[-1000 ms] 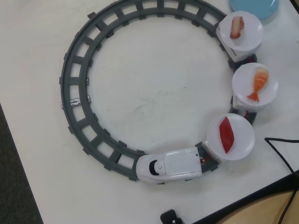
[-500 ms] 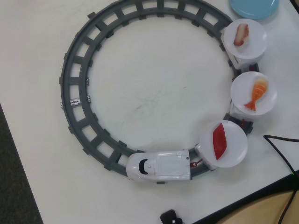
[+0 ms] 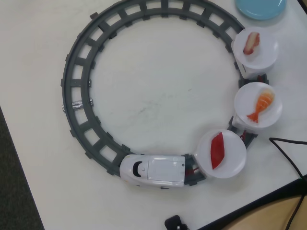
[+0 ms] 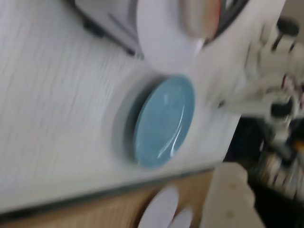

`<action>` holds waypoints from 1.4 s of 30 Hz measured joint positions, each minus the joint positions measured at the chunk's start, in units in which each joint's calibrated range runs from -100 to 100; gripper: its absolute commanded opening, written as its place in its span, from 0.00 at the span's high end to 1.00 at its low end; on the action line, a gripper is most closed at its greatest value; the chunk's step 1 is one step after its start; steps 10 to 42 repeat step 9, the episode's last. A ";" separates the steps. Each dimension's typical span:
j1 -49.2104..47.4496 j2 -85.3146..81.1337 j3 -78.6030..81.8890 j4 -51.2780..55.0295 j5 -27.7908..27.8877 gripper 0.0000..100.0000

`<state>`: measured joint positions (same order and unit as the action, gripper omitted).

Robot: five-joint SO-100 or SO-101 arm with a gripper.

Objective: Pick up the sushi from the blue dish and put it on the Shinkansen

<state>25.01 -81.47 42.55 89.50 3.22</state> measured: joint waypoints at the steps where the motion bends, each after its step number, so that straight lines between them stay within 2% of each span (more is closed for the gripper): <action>1: 3.07 0.00 0.00 0.00 0.00 0.69; 5: 15.44 0.00 0.81 0.00 0.00 0.69; 9: 21.27 0.25 1.26 0.00 0.00 0.69; 42: 21.27 0.25 1.26 0.00 0.00 0.69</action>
